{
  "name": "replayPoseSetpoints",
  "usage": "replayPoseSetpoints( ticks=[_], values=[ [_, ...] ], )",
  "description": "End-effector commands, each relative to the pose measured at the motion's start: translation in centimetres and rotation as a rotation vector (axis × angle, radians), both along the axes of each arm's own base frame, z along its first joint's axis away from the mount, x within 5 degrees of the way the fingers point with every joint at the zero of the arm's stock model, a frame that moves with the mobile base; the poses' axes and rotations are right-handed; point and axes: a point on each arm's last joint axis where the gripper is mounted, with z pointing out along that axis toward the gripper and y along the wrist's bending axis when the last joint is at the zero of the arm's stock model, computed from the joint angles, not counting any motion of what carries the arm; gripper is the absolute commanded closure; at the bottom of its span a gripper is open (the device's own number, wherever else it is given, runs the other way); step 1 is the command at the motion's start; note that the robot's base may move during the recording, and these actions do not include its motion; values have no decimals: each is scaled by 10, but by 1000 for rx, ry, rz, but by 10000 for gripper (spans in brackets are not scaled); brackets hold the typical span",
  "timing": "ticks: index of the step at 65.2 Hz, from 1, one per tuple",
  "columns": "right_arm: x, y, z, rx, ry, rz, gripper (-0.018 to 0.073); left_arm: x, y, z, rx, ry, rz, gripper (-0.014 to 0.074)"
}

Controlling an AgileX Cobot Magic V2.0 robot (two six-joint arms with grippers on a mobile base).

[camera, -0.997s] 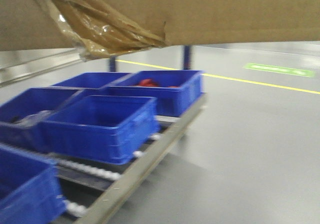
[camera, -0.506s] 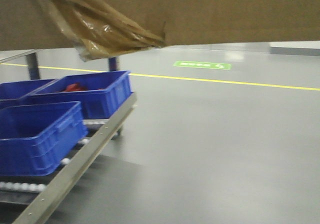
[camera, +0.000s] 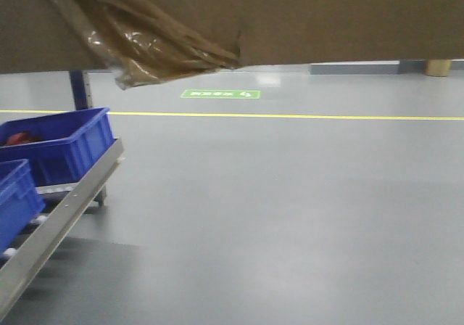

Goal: Grab carton from right shelf to conveyor
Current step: 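Hold the carton in both grippers while driving toward the conveyor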

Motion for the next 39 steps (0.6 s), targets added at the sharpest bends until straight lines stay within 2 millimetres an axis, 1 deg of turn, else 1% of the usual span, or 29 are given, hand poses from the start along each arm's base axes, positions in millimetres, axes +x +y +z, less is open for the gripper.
replayPoseSetpoints(
  ticks=[1, 39],
  values=[
    [-4, -2, 6, 10, -54, 11, 619, -4, 2, 9, -14, -55, -13, 614],
    [-4, -2, 6, 10, -54, 11, 619, -4, 2, 9, -14, -55, -13, 614]
  ],
)
